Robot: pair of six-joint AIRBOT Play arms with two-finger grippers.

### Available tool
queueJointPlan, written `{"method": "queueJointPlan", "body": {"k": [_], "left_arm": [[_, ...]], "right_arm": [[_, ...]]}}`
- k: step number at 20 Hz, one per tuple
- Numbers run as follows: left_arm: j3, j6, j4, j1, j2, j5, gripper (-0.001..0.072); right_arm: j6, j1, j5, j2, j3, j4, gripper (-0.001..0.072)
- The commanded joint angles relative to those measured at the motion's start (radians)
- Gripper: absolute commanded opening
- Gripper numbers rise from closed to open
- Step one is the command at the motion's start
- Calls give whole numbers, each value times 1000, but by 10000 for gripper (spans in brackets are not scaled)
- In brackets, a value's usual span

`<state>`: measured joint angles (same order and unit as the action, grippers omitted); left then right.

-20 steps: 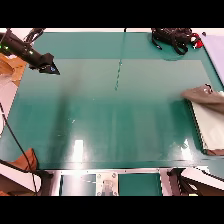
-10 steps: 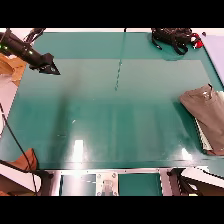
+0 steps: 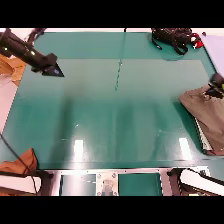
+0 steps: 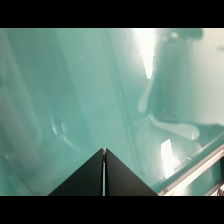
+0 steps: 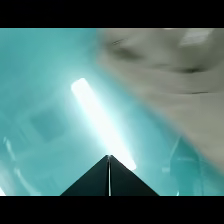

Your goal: Fold the shirts.

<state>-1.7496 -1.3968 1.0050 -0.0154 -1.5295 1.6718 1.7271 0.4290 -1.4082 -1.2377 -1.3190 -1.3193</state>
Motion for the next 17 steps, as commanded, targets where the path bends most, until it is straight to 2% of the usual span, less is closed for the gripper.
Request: {"method": "queueJointPlan", "body": {"k": [1, 4, 7, 17], "left_arm": [[319, -32, 82, 63, 202, -119, 20], [621, -76, 87, 101, 402, -227, 20], [776, -117, 116, 103, 523, -260, 20], [785, -114, 139, 103, 537, -269, 21]], "right_arm": [[-50, -190, 129, 111, 216, 42, 15], [-69, -315, 218, 232, 434, 75, 15], [-89, -394, 289, 281, 509, 82, 16], [-88, -431, 290, 282, 510, 82, 16]]}}
